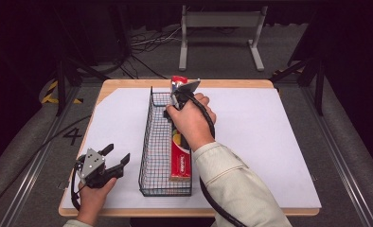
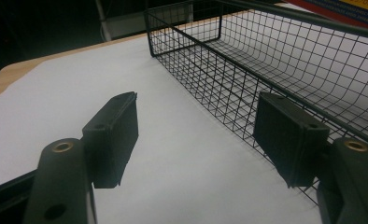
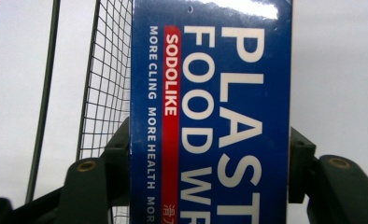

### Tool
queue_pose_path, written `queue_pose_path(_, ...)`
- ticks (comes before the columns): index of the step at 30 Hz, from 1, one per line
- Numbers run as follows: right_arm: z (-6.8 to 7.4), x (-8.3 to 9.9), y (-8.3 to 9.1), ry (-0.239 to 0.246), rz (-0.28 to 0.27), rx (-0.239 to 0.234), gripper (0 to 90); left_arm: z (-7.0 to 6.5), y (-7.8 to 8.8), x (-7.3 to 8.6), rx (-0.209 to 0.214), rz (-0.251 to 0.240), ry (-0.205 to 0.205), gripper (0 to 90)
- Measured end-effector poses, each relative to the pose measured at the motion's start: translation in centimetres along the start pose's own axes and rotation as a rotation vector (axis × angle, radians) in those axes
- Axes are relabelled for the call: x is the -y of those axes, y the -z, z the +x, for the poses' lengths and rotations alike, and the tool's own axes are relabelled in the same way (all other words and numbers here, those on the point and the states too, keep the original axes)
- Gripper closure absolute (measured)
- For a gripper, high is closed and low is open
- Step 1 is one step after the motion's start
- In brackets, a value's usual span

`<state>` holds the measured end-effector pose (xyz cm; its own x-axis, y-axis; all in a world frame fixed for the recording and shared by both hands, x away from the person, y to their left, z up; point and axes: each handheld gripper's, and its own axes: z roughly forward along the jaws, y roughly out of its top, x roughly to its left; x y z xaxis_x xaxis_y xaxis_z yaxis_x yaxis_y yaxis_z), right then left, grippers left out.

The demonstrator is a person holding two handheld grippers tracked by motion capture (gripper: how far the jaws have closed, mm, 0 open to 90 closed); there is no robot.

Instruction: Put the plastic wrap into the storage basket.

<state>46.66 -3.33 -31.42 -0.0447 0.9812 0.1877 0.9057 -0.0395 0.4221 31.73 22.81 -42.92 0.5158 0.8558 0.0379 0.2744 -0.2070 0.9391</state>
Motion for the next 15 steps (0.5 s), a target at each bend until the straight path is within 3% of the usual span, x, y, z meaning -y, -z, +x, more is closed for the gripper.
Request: queue_pose_path(15,0.7,0.2,-1.9,-0.019,0.019,0.02,39.2,0.1,0.3,0.0,-0.009,0.001,-0.001,31.3)
